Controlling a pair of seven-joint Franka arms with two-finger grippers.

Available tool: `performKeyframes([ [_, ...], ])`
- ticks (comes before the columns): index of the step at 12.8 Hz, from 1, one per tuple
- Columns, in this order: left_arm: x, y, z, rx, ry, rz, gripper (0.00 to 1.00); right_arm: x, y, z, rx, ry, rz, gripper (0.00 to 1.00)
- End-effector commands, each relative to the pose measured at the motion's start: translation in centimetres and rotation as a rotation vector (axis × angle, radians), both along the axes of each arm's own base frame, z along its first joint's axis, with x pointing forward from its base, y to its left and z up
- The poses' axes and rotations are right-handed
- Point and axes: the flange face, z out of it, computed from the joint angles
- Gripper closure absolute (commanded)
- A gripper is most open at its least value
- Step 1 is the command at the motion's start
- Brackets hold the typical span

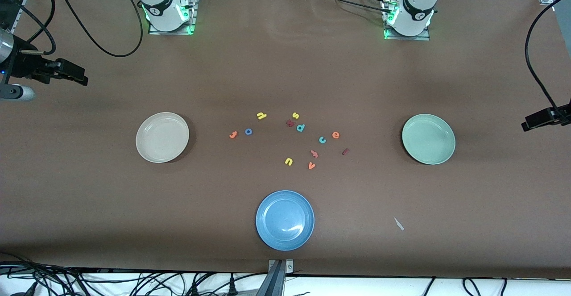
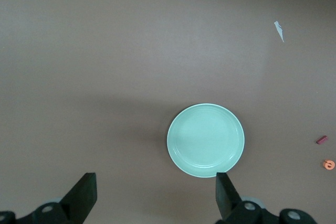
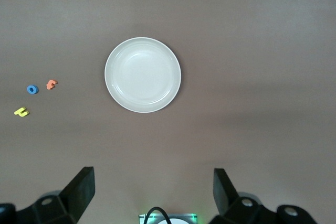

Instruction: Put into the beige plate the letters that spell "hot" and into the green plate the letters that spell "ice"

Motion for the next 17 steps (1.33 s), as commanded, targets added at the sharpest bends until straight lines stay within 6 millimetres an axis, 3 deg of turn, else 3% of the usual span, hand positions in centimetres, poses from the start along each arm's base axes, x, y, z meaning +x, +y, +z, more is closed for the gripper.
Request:
performKeyframes([
  [1, -0.1, -0.9, -0.4, -0.01, 0.014, -0.027, 0.01, 0.0, -0.1, 0.3, -0.008, 0.001, -0.017, 0.0],
  [3, 0.5, -0.2, -2.4, -0.014, 0.043, -0.018, 0.01, 0.0, 0.0, 0.3, -0.008, 0.001, -0.017, 0.0],
  [12, -0.1, -0.3, -2.1, -0.01, 0.075, -0.019, 0.0, 0.1, -0.1, 0.5, -0.006, -0.01, -0.016, 0.0],
  [14, -0.2, -1.1, -2.1, 0.0, 0.082, -0.032, 0.0, 0.1, 0.0, 0.5, -0.003, -0.01, -0.018, 0.0],
  [17, -1.9, -1.8, 1.4, 0.005, 0.066, -0.04, 0.01, 0.1, 0.0, 0.5, -0.003, -0.01, -0.019, 0.0],
])
